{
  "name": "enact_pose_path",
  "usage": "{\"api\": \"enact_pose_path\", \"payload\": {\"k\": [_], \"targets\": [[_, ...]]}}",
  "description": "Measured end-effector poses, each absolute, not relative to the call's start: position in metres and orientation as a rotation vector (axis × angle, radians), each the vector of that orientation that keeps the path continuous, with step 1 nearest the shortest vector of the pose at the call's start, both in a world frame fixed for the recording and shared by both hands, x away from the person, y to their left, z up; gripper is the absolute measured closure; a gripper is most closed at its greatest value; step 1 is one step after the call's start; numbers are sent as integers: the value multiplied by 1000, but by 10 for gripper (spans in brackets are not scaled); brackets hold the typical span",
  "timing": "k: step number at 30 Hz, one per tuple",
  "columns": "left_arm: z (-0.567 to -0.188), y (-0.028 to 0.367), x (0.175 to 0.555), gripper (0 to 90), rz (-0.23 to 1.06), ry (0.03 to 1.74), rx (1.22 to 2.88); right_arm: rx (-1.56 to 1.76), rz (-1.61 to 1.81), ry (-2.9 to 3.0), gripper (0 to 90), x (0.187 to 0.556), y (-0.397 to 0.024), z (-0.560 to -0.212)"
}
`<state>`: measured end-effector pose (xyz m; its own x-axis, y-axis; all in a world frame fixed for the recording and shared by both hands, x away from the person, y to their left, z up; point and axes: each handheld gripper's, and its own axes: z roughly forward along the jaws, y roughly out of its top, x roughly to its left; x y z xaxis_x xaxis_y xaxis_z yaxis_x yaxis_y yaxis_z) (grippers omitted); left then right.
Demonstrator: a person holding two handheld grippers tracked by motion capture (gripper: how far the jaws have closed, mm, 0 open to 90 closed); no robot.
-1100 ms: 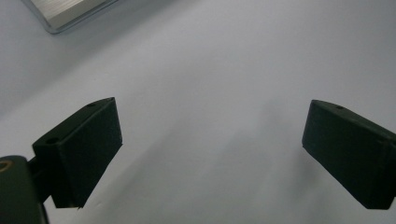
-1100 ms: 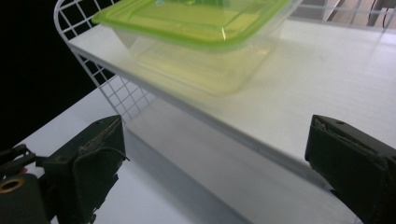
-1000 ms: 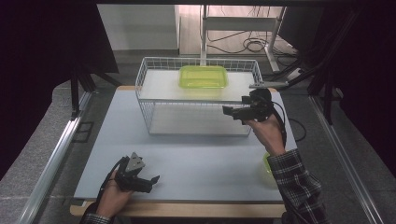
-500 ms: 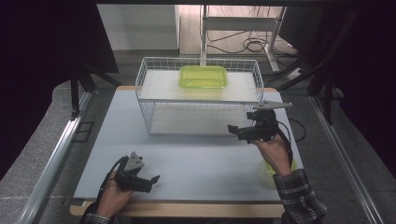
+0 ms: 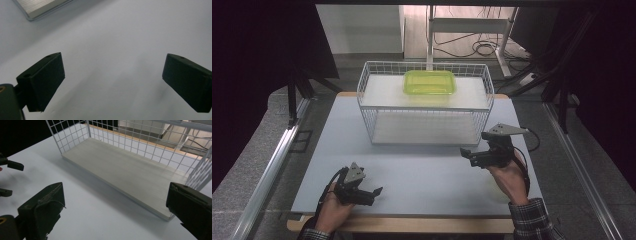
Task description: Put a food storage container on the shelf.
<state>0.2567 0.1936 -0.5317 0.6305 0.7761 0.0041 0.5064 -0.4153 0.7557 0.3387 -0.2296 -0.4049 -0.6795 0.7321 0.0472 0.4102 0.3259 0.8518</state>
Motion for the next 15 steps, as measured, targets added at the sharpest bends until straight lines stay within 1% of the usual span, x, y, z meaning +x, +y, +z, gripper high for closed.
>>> {"api": "enact_pose_path", "payload": {"k": [9,15], "targets": [[-530,193,256,47,474,984,2098,982,1254,2206,36,320,-238,-418],[-529,192,254,58,487,981,2098,1014,1216,2220,52,311,-242,-435]]}}
